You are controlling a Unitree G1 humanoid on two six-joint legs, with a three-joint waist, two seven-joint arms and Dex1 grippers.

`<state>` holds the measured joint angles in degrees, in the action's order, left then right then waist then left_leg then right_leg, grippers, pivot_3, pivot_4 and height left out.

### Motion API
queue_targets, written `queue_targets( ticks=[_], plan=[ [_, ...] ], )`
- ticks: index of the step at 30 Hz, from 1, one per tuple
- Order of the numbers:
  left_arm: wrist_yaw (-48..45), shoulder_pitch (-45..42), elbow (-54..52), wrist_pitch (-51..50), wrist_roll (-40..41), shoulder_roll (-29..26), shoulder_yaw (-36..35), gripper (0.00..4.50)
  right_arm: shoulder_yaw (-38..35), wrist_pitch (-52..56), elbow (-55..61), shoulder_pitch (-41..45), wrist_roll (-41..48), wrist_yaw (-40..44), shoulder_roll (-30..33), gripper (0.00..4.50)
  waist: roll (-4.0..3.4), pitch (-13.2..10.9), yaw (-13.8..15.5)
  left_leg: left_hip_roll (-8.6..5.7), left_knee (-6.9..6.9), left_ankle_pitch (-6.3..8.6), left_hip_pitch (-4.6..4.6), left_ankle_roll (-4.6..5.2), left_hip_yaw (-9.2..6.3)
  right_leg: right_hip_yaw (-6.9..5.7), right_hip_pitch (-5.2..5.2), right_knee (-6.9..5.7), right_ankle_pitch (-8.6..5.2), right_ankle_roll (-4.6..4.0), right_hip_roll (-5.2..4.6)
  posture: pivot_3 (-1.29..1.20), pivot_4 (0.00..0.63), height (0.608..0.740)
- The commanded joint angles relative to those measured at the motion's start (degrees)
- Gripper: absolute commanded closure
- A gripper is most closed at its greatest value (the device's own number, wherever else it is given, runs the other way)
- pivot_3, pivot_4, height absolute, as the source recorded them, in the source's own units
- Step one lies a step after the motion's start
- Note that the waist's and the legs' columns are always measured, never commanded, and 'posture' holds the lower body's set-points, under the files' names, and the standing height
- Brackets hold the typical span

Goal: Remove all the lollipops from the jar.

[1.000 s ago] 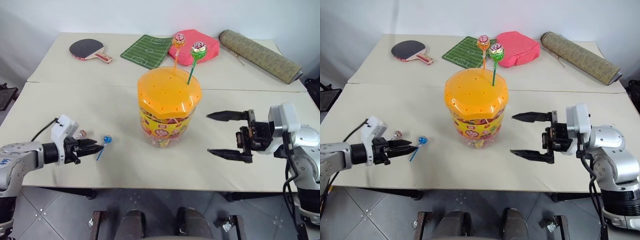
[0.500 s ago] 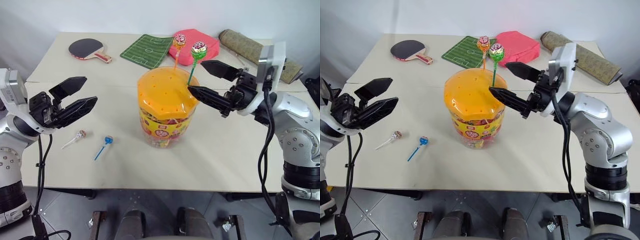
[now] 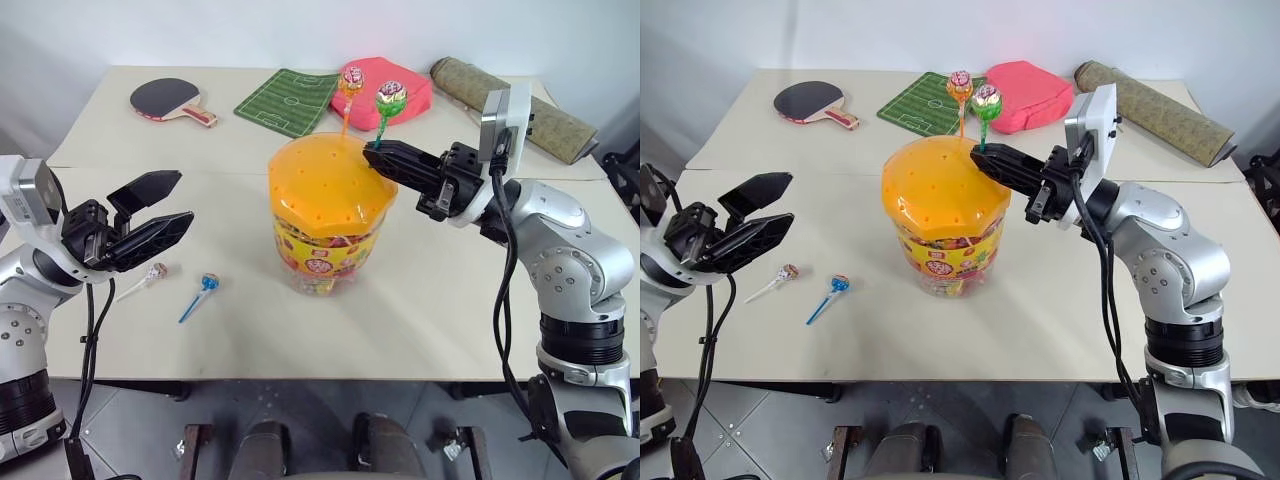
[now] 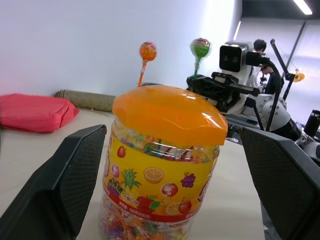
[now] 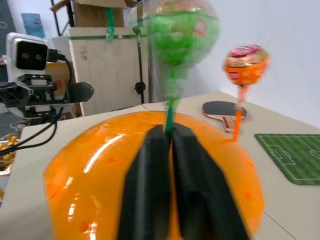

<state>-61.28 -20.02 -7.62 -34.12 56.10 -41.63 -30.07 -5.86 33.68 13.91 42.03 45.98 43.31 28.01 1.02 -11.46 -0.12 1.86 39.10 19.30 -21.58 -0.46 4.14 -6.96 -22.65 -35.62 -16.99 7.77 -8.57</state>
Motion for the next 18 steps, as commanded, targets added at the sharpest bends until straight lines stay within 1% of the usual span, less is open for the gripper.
queue_targets(
  ticks=[1, 2, 4, 5, 6, 7, 8, 9, 10, 12, 14, 15, 16, 18],
  plan=[
    [-2.98, -0.91, 1.32, 2.92, -1.78, -1.23, 1.03, 0.00, -6.29, -2.34, -0.20, 2.19, 5.44, -0.45, -2.15, 4.47, 0.00, 0.00, -0.04, 0.00, 0.00, 0.00, 0.00, 0.00, 0.00, 0.00, 0.00, 0.00, 0.00, 0.00, 0.00, 0.00, 0.150, 0.740],
    [-5.40, -0.95, 1.71, 5.60, -3.38, -1.45, 1.70, 0.00, -8.07, -1.96, -0.21, 2.51, 7.46, -0.28, -2.07, 4.47, 0.00, 0.00, -0.02, 0.00, 0.00, 0.00, 0.00, 0.00, 0.00, 0.00, 0.00, -0.01, 0.00, 0.00, 0.01, 0.00, 0.150, 0.740],
    [-11.39, -1.69, 2.43, 9.45, -6.22, -2.66, 4.48, 0.00, -12.87, 5.76, -4.43, 3.75, 7.73, -1.47, 8.12, 4.47, -0.01, -0.01, 0.02, -0.01, 0.00, 0.00, -0.02, 0.01, 0.00, 0.00, -0.01, 0.00, 0.00, 0.00, 0.00, 0.00, 0.150, 0.740],
    [-13.50, -1.95, 2.66, 10.47, -6.74, -2.83, 5.27, 0.00, -14.26, 8.16, -6.48, 4.23, 7.23, -2.11, 11.73, 4.47, -0.06, -0.04, 0.46, 0.00, -0.02, 0.01, -0.01, 0.01, 0.00, 0.00, -0.01, 0.00, 0.00, 0.00, 0.00, 0.00, 0.150, 0.740],
    [-14.14, -1.71, 2.82, 10.49, -7.41, -3.36, 6.18, 0.00, -14.90, 11.65, -8.66, 4.63, 7.15, -4.44, 14.99, 4.47, -0.05, -0.04, 0.86, -0.06, 0.01, 0.02, -0.12, 0.04, -0.03, -0.01, -0.05, 0.03, 0.00, 0.00, -0.02, 0.00, 0.150, 0.740],
    [-15.43, -1.05, 3.21, 11.47, -8.56, -3.83, 7.03, 0.00, -13.62, 17.43, -10.96, 3.93, 5.19, -6.05, 20.48, 4.47, -0.08, -0.05, 1.08, -0.05, 0.03, 0.05, -0.12, 0.08, 0.00, 0.00, -0.05, 0.08, 0.00, 0.01, -0.02, 0.00, 0.150, 0.740],
    [-17.25, -0.06, 3.94, 13.25, -10.36, -4.57, 7.87, 0.00, -11.27, 20.81, -12.51, 1.41, 1.05, -6.78, 26.64, 4.47, -0.10, -0.05, 1.34, -0.05, 0.02, 0.06, -0.13, 0.10, 0.04, 0.02, -0.06, 0.11, 0.00, 0.00, -0.02, 0.00, 0.150, 0.740],
    [-19.20, 0.91, 4.64, 15.30, -11.84, -5.06, 8.42, 0.00, -8.60, 20.28, -13.45, -2.55, -4.62, -6.59, 32.42, 4.47, -0.07, -0.04, 1.35, -0.03, -0.03, 0.06, -0.13, 0.10, 0.09, 0.03, -0.11, 0.13, 0.00, 0.00, -0.02, 0.00, 0.150, 0.740],
    [-20.52, 1.41, 4.96, 17.08, -12.19, -4.82, 8.19, 0.00, -6.93, 20.62, -13.72, -5.45, -7.66, -6.12, 36.11, 4.47, -0.07, -0.02, 1.45, 0.01, -0.12, 0.07, -0.12, 0.08, 0.09, 0.01, -0.14, 0.15, -0.01, -0.01, 0.02, 0.00, 0.150, 0.740],
    [-21.75, 1.93, 5.84, 18.59, -13.00, -5.22, 8.32, 0.00, -4.41, 19.59, -12.69, -10.95, -11.74, -4.94, 40.50, 4.47, -0.06, -0.02, 1.30, 0.03, -0.24, 0.09, -0.11, 0.05, 0.19, 0.01, -0.18, 0.22, -0.03, -0.04, 0.03, 0.00, 0.150, 0.740],
    [-22.21, 1.99, 6.10, 19.23, -13.69, -5.43, 9.00, 0.00, -1.65, 19.56, -12.51, -14.07, -14.79, -3.12, 43.04, 4.47, -0.08, -0.03, 0.66, 0.05, -0.24, 0.09, -0.13, 0.05, 0.42, 0.06, -0.30, 0.27, -0.02, -0.04, 0.02, 0.00, 0.150, 0.740],
    [-22.30, 1.97, 5.91, 19.31, -13.69, -5.22, 9.27, 0.00, 0.38, 20.70, -13.48, -14.81, -16.03, -2.24, 43.59, 4.47, -0.12, -0.04, 0.13, 0.05, -0.22, 0.09, -0.17, 0.06, 0.52, 0.12, -0.37, 0.27, -0.02, -0.03, 0.00, 0.00, 0.150, 0.740],
    [-22.11, 1.93, 5.73, 19.49, -13.75, -4.82, 9.48, 0.00, 1.28, 21.41, -15.28, -14.99, -16.56, -2.10, 42.54, 4.47, -0.15, -0.04, -0.15, 0.05, -0.17, 0.09, -0.17, 0.08, 0.63, 0.21, -0.40, 0.26, -0.02, -0.03, -0.01, 0.00, 0.150, 0.740],
    [-21.56, 2.03, 5.50, 20.06, -13.97, -4.05, 9.85, 0.00, 4.02, 17.34, -17.82, -16.43, -20.61, -1.85, 41.36, 4.47, -0.15, -0.04, -0.38, 0.07, -0.10, 0.08, -0.16, 0.10, 0.79, 0.35, -0.45, 0.23, -0.01, -0.02, -0.01, 0.00, 0.150, 0.740]
  ],
)
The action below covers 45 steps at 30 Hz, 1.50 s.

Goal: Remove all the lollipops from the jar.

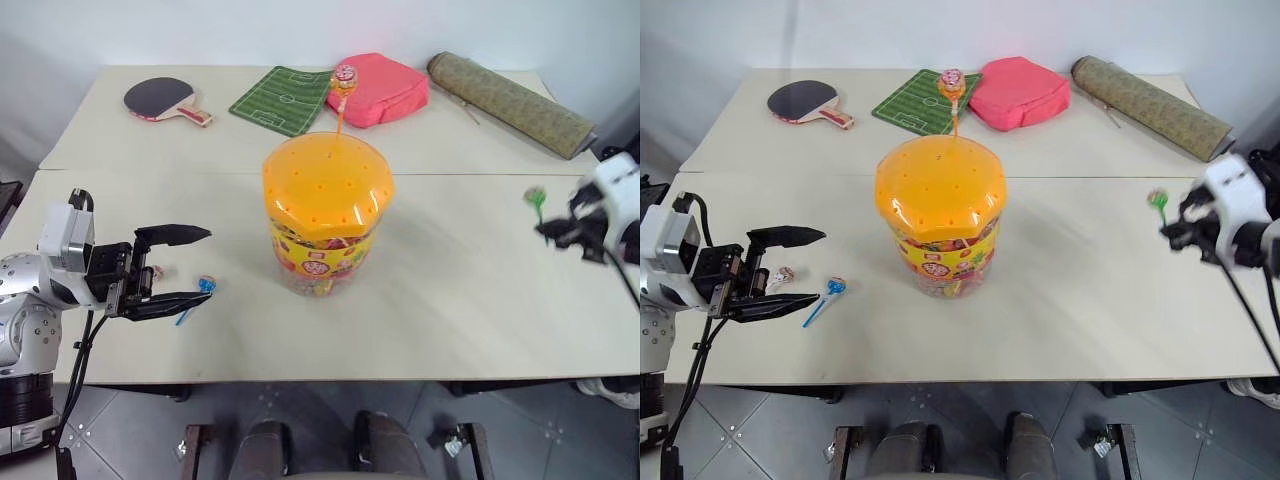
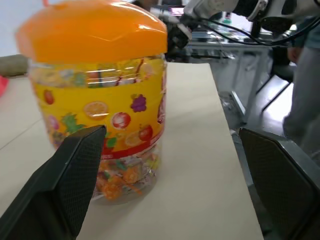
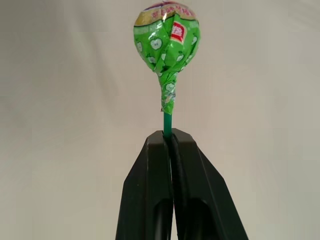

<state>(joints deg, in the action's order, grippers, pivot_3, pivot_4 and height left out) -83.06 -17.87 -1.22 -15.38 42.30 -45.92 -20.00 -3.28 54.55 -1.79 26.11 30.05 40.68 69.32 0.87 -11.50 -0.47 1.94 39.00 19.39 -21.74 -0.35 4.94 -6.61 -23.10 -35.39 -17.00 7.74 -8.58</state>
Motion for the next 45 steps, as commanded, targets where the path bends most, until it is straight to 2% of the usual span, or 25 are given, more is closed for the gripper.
queue_targets(
  ticks=[1, 5, 8, 13, 17, 20, 24, 28, 33, 36, 39, 42, 45],
  plan=[
    [0.46, -0.05, -0.99, 1.54, -0.26, 0.48, -0.05, 0.00, 2.74, -5.53, -3.02, -0.99, -6.53, 1.22, -0.16, 4.47, 0.00, 0.00, 0.01, 0.01, 0.04, 0.00, 0.01, 0.01, 0.03, 0.04, -0.01, -0.02, 0.00, 0.00, 0.00, 0.00, 0.150, 0.740],
    [1.71, 0.83, -2.60, 1.60, -0.20, 0.98, 0.38, 0.00, 3.00, -2.77, -5.48, -0.99, -5.98, 4.68, -2.35, 4.47, 0.00, 0.00, 0.29, 0.02, 0.06, 0.00, 0.00, 0.01, 0.08, 0.13, -0.13, -0.11, 0.00, 0.00, 0.00, 0.00, 0.150, 0.740],
    [2.31, 1.41, -3.31, 1.34, 0.15, 0.97, 0.45, 0.00, 3.49, -3.99, -7.30, -0.62, -7.46, 5.76, -3.95, 3.85, 0.00, 0.00, 0.31, 0.02, 0.08, 0.00, -0.09, 0.01, 0.15, 0.19, -0.31, -0.19, 0.00, 0.01, 0.00, 0.00, 0.150, 0.740],
    [3.20, 2.60, -4.20, 0.37, 0.94, 0.47, -0.37, 0.00, 0.55, -7.05, -7.50, -0.67, -7.35, 8.39, -4.30, 2.22, -0.01, 0.00, 0.38, 0.02, 0.17, 0.00, -0.29, 0.01, 0.15, 0.20, -0.47, -0.19, 0.01, 0.01, 0.00, 0.00, 0.150, 0.740],
    [7.68, 2.96, -3.64, -2.41, 3.26, 1.15, -3.20, 0.00, -3.95, -18.33, -7.99, 2.52, -6.84, 15.51, -2.10, 0.94, -0.01, 0.00, 0.38, 0.02, 0.18, 0.00, -0.31, 0.02, 0.16, 0.20, -0.48, -0.19, 0.01, 0.01, 0.00, 0.00, 0.150, 0.740],
    [11.25, 3.66, -3.34, -6.65, 7.34, 1.48, -6.61, 0.00, -8.63, -19.42, -6.48, 12.60, 1.84, 20.39, -7.81, 0.02, -0.06, -0.03, -0.18, 0.03, 0.18, -0.01, -0.32, 0.02, 0.19, 0.25, -0.52, -0.21, 0.01, 0.02, 0.01, 0.00, 0.150, 0.740],
    [18.42, 1.95, -3.09, -12.20, 13.93, 3.25, -10.90, 0.00, -8.27, -15.40, -4.65, 23.03, 8.41, 19.51, -18.36, 0.02, 0.04, 0.04, -1.05, 0.20, 0.16, 0.00, -0.22, -0.03, 0.12, 0.17, -0.50, -0.36, 0.03, 0.00, 0.08, 0.00, 0.150, 0.740],
    [22.08, 1.28, -4.65, -14.42, 15.98, 3.93, -12.06, 0.00, -2.69, -15.17, -6.03, 31.84, 7.14, 16.40, -30.55, 0.02, 0.08, 0.05, -1.13, 0.15, 0.18, 0.00, -0.28, -0.03, 0.08, 0.15, -0.54, -0.43, 0.04, 0.02, 0.04, 0.00, 0.150, 0.740],
    [23.03, 1.78, -6.28, -15.30, 16.44, 4.00, -12.22, 0.00, 1.71, -15.14, -9.02, 37.60, 3.86, 14.39, -37.35, 0.02, 0.06, 0.05, -0.85, 0.07, 0.19, 0.00, -0.43, -0.03, -0.12, 0.01, -0.63, -0.52, 0.04, 0.02, 0.02, 0.00, 0.150, 0.740],
    [23.80, 1.91, -7.26, -15.33, 16.47, 4.39, -12.16, 0.00, 3.13, -15.45, -13.39, 41.90, 0.61, 9.30, -42.17, 0.02, 0.07, 0.05, -1.14, 0.04, 0.19, 0.00, -0.45, -0.03, -0.21, -0.06, -0.60, -0.52, 0.05, 0.03, 0.01, 0.00, 0.150, 0.740],
    [24.26, 1.88, -7.75, -15.39, 16.51, 4.65, -12.20, 0.00, 3.38, -14.27, -13.53, 43.40, 0.92, 9.72, -44.84, 0.02, 0.07, 0.05, -1.28, 0.06, 0.18, -0.01, -0.44, -0.06, -0.21, -0.08, -0.60, -0.53, 0.05, 0.03, 0.02, 0.00, 0.150, 0.740],
    [24.53, 1.81, -7.81, -15.23, 16.43, 4.75, -12.22, 0.00, 3.77, -13.80, -13.87, 44.15, 0.69, 9.71, -46.86, 0.55, 0.07, 0.06, -1.33, 0.05, 0.17, -0.01, -0.44, -0.06, -0.21, -0.08, -0.60, -0.54, 0.05, 0.03, 0.02, 0.00, 0.150, 0.740],
    [24.72, 1.77, -8.00, -15.12, 16.34, 4.77, -12.09, 0.00, 4.08, -13.65, -14.65, 44.41, 0.21, 10.07, -47.70, 1.59, 0.07, 0.06, -1.37, 0.05, 0.17, -0.01, -0.44, -0.06, -0.22, -0.08, -0.60, -0.54, 0.05, 0.03, 0.02, 0.00, 0.150, 0.740]
  ],
)
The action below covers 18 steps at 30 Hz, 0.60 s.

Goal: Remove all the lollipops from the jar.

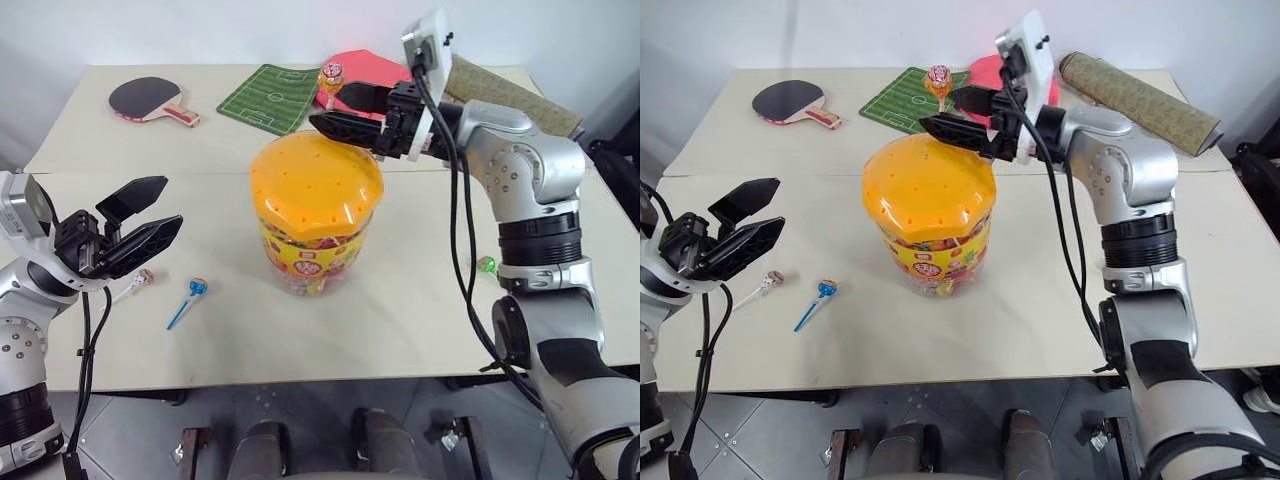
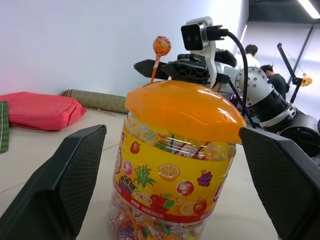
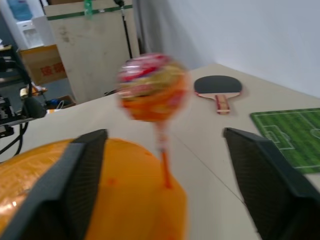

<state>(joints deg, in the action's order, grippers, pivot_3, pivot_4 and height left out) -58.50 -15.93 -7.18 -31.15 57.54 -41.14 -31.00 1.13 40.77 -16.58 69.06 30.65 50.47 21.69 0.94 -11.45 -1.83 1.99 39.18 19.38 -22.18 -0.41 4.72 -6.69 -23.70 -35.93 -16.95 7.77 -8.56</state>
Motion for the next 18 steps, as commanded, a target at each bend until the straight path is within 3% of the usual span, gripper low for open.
queue_targets(
  ticks=[1, 8, 13, 16, 18],
  plan=[
    [0.24, -0.24, -2.15, 0.65, 1.08, -0.04, -1.03, 0.00, -0.30, -0.19, -0.34, 1.61, -0.72, 0.26, -0.24, 2.01, 0.00, 0.00, 0.00, 0.00, 0.00, 0.00, 0.00, 0.00, 0.00, 0.00, 0.00, 0.00, 0.00, 0.00, 0.00, 0.00, 0.150, 0.740],
    [0.23, -1.72, -1.65, 1.29, 0.41, -0.35, -0.72, 0.00, -2.24, -3.43, -3.79, 3.07, -1.40, 0.66, -0.74, 4.37, 0.00, 0.00, -0.08, 0.00, 0.00, 0.00, 0.01, 0.00, 0.01, 0.01, 0.01, 0.00, 0.00, 0.00, 0.00, 0.00, 0.150, 0.740],
    [-2.96, -4.93, 0.24, 3.82, -1.95, -0.49, 1.74, 0.00, -11.19, -4.64, -6.41, 6.78, 6.71, 6.38, 1.02, 4.47, 0.00, 0.00, 0.01, -0.01, 0.00, 0.00, 0.01, 0.00, 0.03, 0.01, 0.00, 0.00, 0.00, 0.00, 0.00, 0.00, 0.150, 0.740],
    [-6.21, -5.26, 0.85, 6.03, -4.23, -1.08, 3.48, 0.00, -13.50, -1.94, -8.72, 8.93, 6.89, 5.40, 4.94, 4.47, 0.00, 0.00, 0.29, -0.03, -0.01, 0.00, -0.01, 0.00, -0.02, -0.03, 0.00, 0.00, 0.00, 0.00, 0.00, 0.00, 0.150, 0.740],
    [-9.77, -4.42, 1.05, 7.13, -6.10, -2.08, 5.25, 0.00, -13.79, 2.64, -10.90, 9.59, 4.92, 4.31, 11.67, 4.47, 0.01, 0.00, 0.33, -0.04, -0.02, 0.00, -0.02, 0.01, -0.05, -0.06, 0.02, 0.00, 0.00, 0.00, 0.00, 0.00, 0.150, 0.740]
  ],
)
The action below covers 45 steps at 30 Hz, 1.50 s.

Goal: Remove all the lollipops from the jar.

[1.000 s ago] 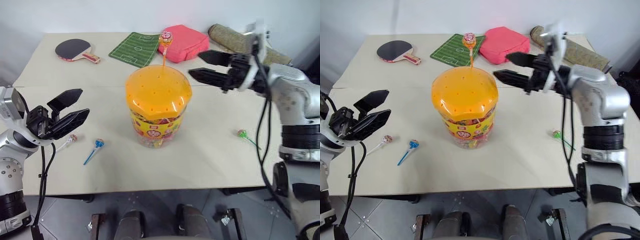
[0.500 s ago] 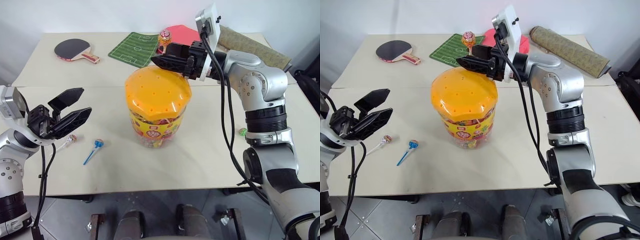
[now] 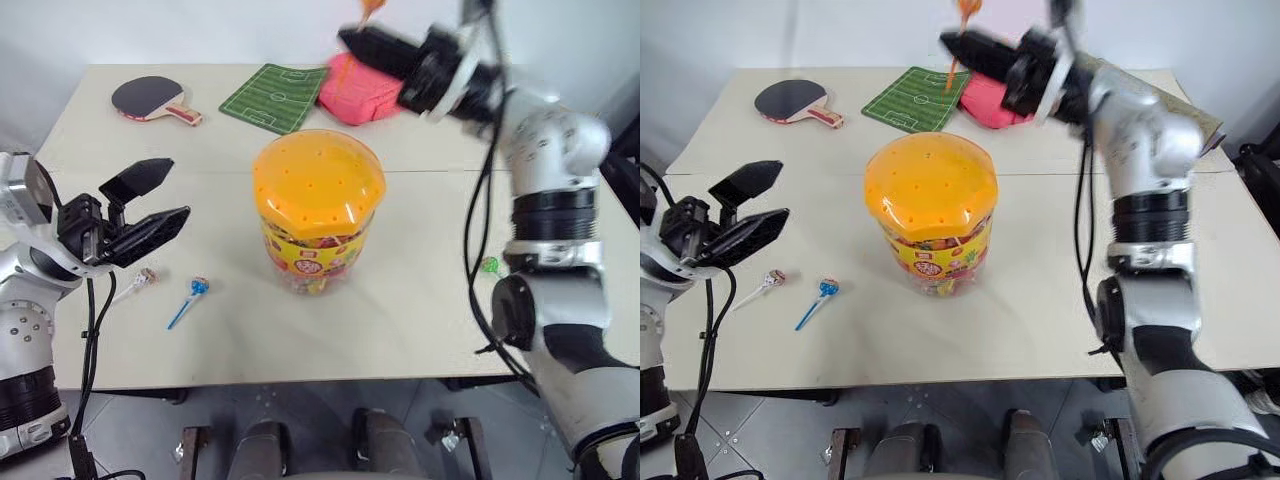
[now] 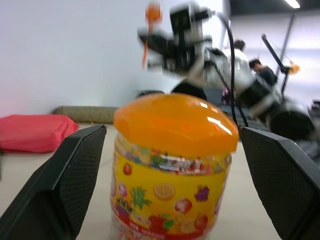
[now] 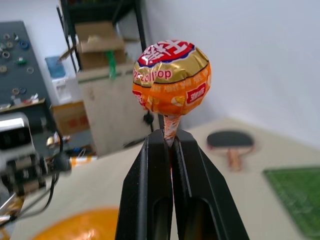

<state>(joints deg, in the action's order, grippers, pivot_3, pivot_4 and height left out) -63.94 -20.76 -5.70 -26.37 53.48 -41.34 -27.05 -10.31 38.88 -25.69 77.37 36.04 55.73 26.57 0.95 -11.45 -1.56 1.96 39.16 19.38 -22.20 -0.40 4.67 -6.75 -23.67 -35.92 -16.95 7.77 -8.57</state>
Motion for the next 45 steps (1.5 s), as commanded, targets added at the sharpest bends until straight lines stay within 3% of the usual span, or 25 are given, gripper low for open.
queue_targets(
  ticks=[1, 4, 6, 8, 12, 19, 22, 27, 31, 34, 36, 40, 43, 45],
  plan=[
    [-5.34, 0.70, -0.46, 2.70, -2.57, -2.13, 1.82, 0.00, -2.35, 5.97, -2.36, 1.45, -0.81, -1.16, 8.81, 4.47, 0.03, 0.02, 0.07, -0.01, -0.02, 0.00, -0.01, 0.00, -0.01, -0.01, 0.00, 0.01, 0.00, 0.00, 0.00, 0.00, 0.150, 0.740],
    [-10.84, 3.46, -0.51, 5.72, -6.65, -3.91, 4.82, 0.00, 6.07, 14.01, -2.84, -2.45, -8.50, 1.07, 21.84, 4.47, 0.02, 0.02, 0.05, -0.02, -0.08, 0.01, -0.02, 0.01, 0.04, 0.00, 0.00, 0.10, 0.00, 0.00, -0.01, 0.00, 0.150, 0.740],
    [-13.69, 5.51, -0.52, 9.13, -9.91, -4.15, 7.06, 0.00, 10.25, 15.87, -2.07, -11.02, -13.43, 0.73, 29.00, 4.47, 0.03, 0.02, 0.06, -0.01, -0.11, 0.01, -0.01, 0.01, 0.06, 0.00, 0.00, 0.15, 0.00, 0.00, -0.01, 0.00, 0.150, 0.740],
    [-14.78, 6.19, -0.45, 11.21, -11.76, -3.87, 8.57, 0.00, 11.93, 15.35, -1.15, -19.32, -16.29, 0.26, 32.90, 4.47, 0.09, 0.05, 0.13, 0.00, -0.12, 0.02, -0.01, 0.01, 0.08, -0.01, 0.02, 0.20, 0.00, 0.00, -0.01, 0.00, 0.150, 0.740],
    [-14.57, 6.24, -0.69, 12.58, -12.45, -3.05, 9.39, 0.00, 18.00, 3.64, 0.40, -34.02, -24.49, 3.16, 37.55, 4.47, -0.22, -0.06, -0.17, 0.01, -0.04, 0.01, -0.02, 0.05, 0.40, 0.12, -0.04, 0.26, 0.00, 0.01, -0.05, 0.00, 0.150, 0.740],
    [-14.78, 8.64, -2.36, 12.52, -11.43, -3.99, 7.75, 0.00, 18.17, -5.90, -8.45, -37.74, -29.95, 2.98, 36.30, 4.47, -0.60, 0.00, -0.22, 0.07, -0.04, 0.00, 0.22, 0.07, 0.74, 0.45, -0.08, 0.14, 0.00, 0.00, -0.03, 0.00, 0.150, 0.740],
    [-14.57, 10.56, -3.01, 11.89, -10.46, -4.84, 5.55, 0.00, 15.27, -5.36, -9.41, -37.55, -28.25, 4.17, 35.84, 3.83, -0.60, 0.00, -0.02, 0.06, -0.02, 0.00, 0.18, 0.07, 0.73, 0.45, -0.08, 0.18, 0.00, 0.00, -0.03, 0.00, 0.150, 0.740],
    [-13.15, 12.09, -1.85, 12.73, -12.41, -5.05, 4.57, 0.00, 10.60, -8.55, -6.73, -39.17, -26.18, 5.03, 35.86, 2.20, -0.60, 0.00, 0.28, 0.06, 0.03, 0.00, 0.17, 0.07, 0.67, 0.43, -0.04, 0.19, 0.00, 0.00, -0.03, 0.00, 0.150, 0.740],
    [-9.93, 13.85, -0.62, 12.58, -14.80, -5.57, 3.44, 0.00, 0.35, -17.78, 3.42, -44.55, -15.16, 16.08, 34.59, 0.97, -0.60, 0.00, 0.25, 0.06, 0.01, 0.00, 0.16, 0.07, 0.66, 0.40, -0.05, 0.19, 0.00, 0.01, -0.02, 0.00, 0.150, 0.740],
    [-4.18, 15.03, 0.44, 13.37, -18.79, -5.73, 2.04, 0.00, -5.81, -16.77, 13.57, -48.67, -4.46, 23.51, 31.50, 0.04, -0.59, 0.00, 0.11, 0.07, 0.01, 0.00, 0.18, 0.07, 0.64, 0.40, -0.04, 0.18, 0.01, 0.01, -0.01, 0.00, 0.150, 0.740],
    [-1.36, 15.62, 0.51, 14.03, -20.79, -5.60, 1.71, 0.00, -5.47, -14.41, 18.10, -50.84, -2.55, 23.65, 30.24, 0.04, -0.58, 0.01, 0.15, 0.09, 0.00, 0.01, 0.21, 0.07, 0.58, 0.36, 0.01, 0.18, 0.01, 0.01, 0.00, 0.00, 0.150, 0.740],
    [7.09, 18.89, -2.80, 13.38, -23.21, -2.98, -0.36, 0.00, 4.11, -27.02, 28.15, -55.43, -6.06, 26.41, 20.84, 0.04, -0.23, 0.21, 0.11, 0.12, 0.00, 0.02, 0.27, 0.05, 0.51, 0.31, 0.07, 0.15, 0.01, 0.02, 0.00, 0.00, 0.150, 0.740],
    [12.61, 23.85, -7.55, 14.85, -25.71, 0.27, -1.35, 0.00, 7.85, -34.99, 26.23, -54.61, -9.37, 23.53, 12.33, 0.04, -0.24, 0.20, 0.05, 0.09, 0.01, 0.04, 0.32, 0.04, 0.56, 0.38, 0.09, 0.11, 0.01, 0.02, -0.04, 0.00, 0.150, 0.740],
    [14.44, 26.98, -9.91, 15.31, -26.68, 1.68, -1.64, 0.00, 9.50, -41.61, 22.93, -55.01, -12.28, 24.92, 10.37, 0.04, -0.24, 0.20, 0.18, 0.09, 0.01, 0.04, 0.32, 0.04, 0.57, 0.39, 0.07, 0.10, 0.01, 0.02, -0.03, 0.00, 0.150, 0.740]
  ],
)
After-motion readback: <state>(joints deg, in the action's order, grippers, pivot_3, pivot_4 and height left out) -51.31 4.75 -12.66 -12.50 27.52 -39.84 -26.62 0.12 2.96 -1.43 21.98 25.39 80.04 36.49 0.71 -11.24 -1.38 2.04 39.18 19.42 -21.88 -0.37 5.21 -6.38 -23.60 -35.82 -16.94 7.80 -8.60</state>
